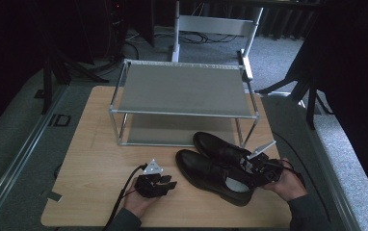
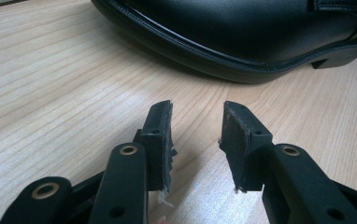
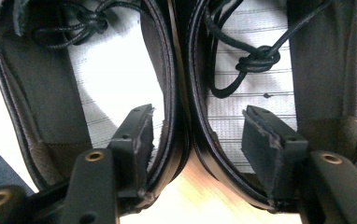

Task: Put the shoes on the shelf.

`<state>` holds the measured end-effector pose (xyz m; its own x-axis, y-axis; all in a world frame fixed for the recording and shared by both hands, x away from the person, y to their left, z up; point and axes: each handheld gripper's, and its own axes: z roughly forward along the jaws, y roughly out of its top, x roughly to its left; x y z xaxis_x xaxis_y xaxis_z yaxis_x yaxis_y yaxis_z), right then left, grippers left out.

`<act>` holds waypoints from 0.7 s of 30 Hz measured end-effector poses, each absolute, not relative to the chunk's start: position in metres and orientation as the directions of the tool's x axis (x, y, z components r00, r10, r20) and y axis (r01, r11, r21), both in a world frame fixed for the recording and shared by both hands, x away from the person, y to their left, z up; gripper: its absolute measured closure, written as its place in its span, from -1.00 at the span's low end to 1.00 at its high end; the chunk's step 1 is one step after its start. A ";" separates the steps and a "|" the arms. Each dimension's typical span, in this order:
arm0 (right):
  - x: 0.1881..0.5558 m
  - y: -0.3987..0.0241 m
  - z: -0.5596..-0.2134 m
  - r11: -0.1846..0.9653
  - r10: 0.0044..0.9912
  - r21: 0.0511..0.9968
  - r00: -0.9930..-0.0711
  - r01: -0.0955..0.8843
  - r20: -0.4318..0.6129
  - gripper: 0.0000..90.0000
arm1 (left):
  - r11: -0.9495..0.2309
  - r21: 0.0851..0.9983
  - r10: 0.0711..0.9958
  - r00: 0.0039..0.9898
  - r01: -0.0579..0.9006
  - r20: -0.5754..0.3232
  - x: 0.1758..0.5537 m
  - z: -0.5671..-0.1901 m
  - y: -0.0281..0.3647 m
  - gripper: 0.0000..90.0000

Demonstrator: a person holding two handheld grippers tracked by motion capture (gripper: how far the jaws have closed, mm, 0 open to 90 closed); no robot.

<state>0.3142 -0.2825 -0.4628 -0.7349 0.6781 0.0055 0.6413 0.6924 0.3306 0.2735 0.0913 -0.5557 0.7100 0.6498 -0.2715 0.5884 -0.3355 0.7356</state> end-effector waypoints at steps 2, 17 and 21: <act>0.316 -0.281 -0.464 0.698 0.677 0.310 -0.736 0.645 0.006 0.03 | -0.335 0.735 0.650 0.709 0.589 -0.272 0.274 -0.556 0.091 0.41; 0.326 -0.270 -0.475 0.678 0.719 0.195 -0.695 0.708 0.023 0.51 | -0.341 0.734 0.647 0.714 0.587 -0.269 0.273 -0.556 0.091 0.41; 0.327 -0.271 -0.475 0.675 0.718 0.205 -0.695 0.709 0.039 0.58 | -0.343 0.733 0.647 0.714 0.587 -0.269 0.273 -0.557 0.090 0.41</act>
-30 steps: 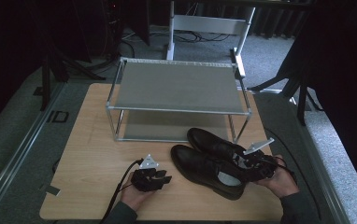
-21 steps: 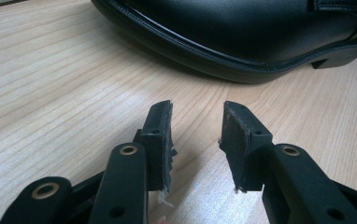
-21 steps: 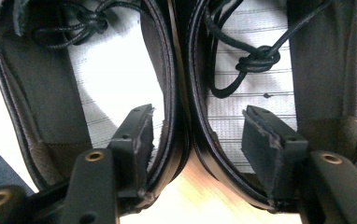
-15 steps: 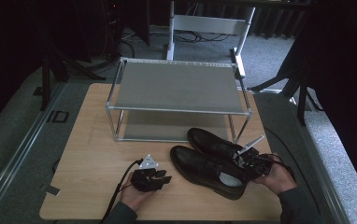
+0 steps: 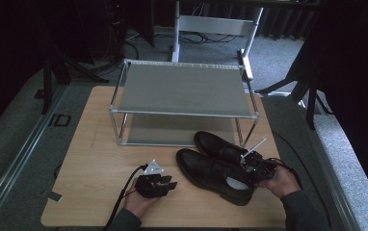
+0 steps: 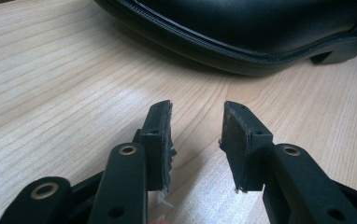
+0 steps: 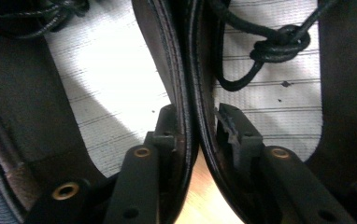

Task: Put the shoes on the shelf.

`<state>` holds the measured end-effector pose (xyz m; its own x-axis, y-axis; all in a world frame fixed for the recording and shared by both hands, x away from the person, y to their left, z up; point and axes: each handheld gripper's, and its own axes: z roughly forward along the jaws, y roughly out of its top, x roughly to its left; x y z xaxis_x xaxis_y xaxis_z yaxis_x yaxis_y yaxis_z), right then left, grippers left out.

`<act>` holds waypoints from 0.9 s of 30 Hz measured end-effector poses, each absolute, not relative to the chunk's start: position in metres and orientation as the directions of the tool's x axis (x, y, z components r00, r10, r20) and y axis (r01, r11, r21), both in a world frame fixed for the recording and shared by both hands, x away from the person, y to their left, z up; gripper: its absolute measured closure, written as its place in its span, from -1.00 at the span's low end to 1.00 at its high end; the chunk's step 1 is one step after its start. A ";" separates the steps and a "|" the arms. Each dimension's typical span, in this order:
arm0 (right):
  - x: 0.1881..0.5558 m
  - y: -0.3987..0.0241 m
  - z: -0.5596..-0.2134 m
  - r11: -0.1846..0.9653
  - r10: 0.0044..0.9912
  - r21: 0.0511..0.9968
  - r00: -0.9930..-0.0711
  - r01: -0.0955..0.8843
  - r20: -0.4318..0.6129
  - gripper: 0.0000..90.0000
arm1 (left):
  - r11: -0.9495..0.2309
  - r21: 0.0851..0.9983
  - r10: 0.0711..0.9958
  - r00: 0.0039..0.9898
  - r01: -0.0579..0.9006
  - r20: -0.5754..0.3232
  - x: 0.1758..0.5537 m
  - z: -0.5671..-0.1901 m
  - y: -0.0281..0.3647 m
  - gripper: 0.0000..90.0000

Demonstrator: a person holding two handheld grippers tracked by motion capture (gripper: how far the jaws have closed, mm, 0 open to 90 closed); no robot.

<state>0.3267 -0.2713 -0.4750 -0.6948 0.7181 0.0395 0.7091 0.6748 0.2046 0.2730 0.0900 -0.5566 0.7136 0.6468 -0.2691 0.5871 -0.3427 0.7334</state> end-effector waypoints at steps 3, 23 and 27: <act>0.327 -0.272 -0.475 0.678 0.711 0.211 -0.701 0.705 0.059 0.63 | -0.344 0.733 0.647 0.714 0.586 -0.268 0.273 -0.557 0.090 0.41; 0.321 -0.278 -0.477 0.652 0.698 0.329 -0.711 0.683 0.091 0.76 | -0.339 0.733 0.650 0.710 0.589 -0.270 0.273 -0.557 0.090 0.40; 0.320 -0.279 -0.477 0.638 0.700 0.354 -0.707 0.684 0.103 0.77 | -0.338 0.735 0.649 0.711 0.587 -0.270 0.273 -0.557 0.090 0.40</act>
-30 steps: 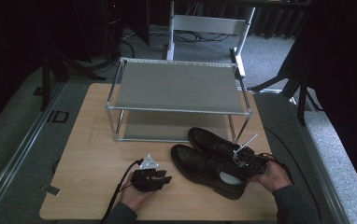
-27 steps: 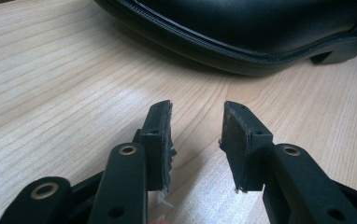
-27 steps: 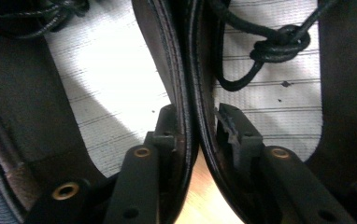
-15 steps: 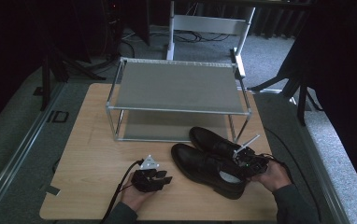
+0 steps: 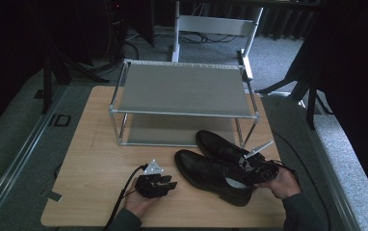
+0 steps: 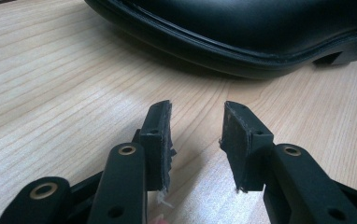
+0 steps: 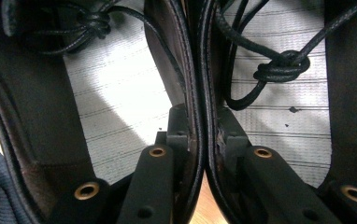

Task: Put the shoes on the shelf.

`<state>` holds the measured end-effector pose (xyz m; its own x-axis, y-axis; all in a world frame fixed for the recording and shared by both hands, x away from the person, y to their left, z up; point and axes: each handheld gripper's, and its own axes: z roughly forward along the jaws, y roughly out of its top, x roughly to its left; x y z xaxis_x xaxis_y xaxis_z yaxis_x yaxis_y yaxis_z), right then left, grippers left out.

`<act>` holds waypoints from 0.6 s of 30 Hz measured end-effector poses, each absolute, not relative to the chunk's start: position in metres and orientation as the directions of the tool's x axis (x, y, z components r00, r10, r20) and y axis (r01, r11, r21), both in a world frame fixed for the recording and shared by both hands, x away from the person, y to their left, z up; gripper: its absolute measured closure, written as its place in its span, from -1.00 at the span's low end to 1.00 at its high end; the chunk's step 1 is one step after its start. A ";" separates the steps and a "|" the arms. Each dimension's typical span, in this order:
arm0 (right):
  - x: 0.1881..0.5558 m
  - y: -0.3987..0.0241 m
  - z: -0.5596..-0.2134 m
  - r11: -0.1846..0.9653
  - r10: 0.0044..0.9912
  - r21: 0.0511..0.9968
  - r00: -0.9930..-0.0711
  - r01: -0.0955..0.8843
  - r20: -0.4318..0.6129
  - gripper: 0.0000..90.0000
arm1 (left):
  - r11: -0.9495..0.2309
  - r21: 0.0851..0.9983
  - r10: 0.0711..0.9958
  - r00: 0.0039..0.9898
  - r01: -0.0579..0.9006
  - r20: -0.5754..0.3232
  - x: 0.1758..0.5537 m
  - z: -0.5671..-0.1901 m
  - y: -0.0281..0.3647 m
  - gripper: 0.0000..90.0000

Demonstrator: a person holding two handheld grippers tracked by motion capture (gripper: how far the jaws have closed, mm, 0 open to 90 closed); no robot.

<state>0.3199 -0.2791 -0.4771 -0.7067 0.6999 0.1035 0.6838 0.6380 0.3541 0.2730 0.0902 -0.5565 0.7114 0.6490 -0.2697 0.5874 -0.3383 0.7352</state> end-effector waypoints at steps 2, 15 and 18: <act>0.319 -0.279 -0.477 0.635 0.699 0.362 -0.707 0.682 0.106 0.77 | -0.338 0.735 0.650 0.711 0.588 -0.270 0.273 -0.556 0.090 0.40; 0.321 -0.269 -0.466 0.583 0.718 0.449 -0.688 0.677 0.105 0.78 | -0.333 0.737 0.652 0.708 0.589 -0.271 0.273 -0.556 0.091 0.39; 0.323 -0.267 -0.464 0.577 0.723 0.454 -0.683 0.679 0.102 0.78 | -0.333 0.737 0.652 0.708 0.589 -0.271 0.273 -0.557 0.091 0.39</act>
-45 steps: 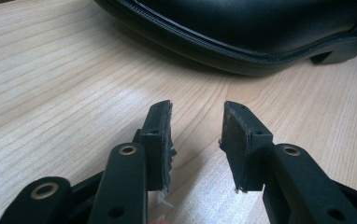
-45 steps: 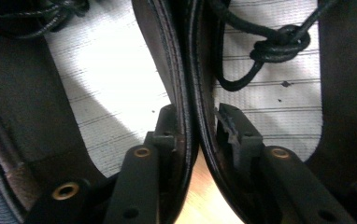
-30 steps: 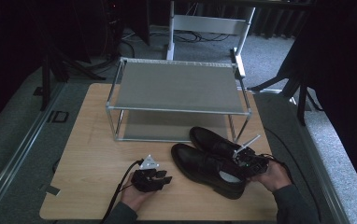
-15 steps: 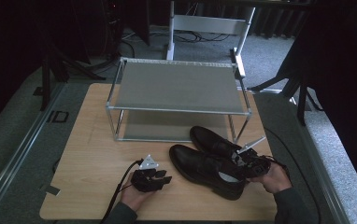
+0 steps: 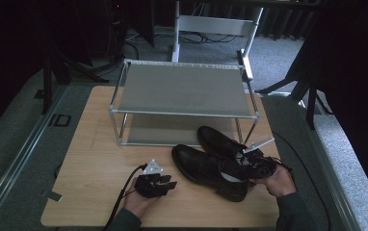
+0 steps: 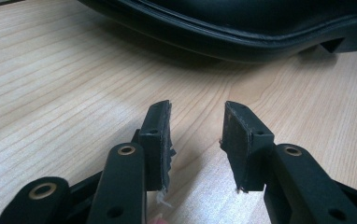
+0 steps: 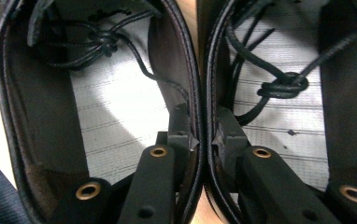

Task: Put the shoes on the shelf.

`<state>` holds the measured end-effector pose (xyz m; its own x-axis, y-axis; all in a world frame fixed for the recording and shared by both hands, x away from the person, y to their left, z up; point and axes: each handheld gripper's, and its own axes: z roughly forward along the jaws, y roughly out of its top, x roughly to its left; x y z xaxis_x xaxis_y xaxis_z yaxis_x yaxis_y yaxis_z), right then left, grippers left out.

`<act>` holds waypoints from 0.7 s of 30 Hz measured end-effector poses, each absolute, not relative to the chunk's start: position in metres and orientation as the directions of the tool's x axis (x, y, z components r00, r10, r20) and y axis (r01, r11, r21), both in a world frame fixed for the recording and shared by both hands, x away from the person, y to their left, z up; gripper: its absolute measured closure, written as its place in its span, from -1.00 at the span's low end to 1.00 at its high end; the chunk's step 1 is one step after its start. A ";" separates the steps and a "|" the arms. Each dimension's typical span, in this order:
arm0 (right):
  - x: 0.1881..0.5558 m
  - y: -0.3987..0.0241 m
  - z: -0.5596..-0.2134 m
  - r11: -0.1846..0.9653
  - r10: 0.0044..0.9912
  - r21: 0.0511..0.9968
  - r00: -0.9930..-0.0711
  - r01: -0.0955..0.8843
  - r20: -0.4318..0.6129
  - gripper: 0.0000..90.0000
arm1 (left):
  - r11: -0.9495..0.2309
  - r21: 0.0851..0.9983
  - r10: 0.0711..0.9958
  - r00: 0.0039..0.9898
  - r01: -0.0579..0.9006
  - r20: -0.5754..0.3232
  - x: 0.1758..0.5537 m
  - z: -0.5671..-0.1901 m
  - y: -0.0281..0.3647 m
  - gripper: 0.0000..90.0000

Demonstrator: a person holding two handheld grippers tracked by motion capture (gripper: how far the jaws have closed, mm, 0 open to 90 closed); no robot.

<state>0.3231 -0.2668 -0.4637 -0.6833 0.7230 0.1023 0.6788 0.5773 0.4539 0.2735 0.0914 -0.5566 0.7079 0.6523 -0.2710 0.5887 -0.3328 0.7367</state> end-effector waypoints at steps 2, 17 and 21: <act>0.326 -0.263 -0.461 0.573 0.726 0.464 -0.681 0.676 0.095 0.78 | -0.334 0.737 0.652 0.709 0.588 -0.270 0.273 -0.557 0.091 0.39; 0.344 -0.247 -0.456 0.518 0.760 0.518 -0.644 0.681 0.085 0.78 | -0.331 0.736 0.653 0.706 0.590 -0.273 0.274 -0.556 0.092 0.39; 0.348 -0.243 -0.455 0.508 0.764 0.529 -0.639 0.680 0.087 0.78 | -0.331 0.737 0.654 0.706 0.589 -0.271 0.274 -0.556 0.092 0.39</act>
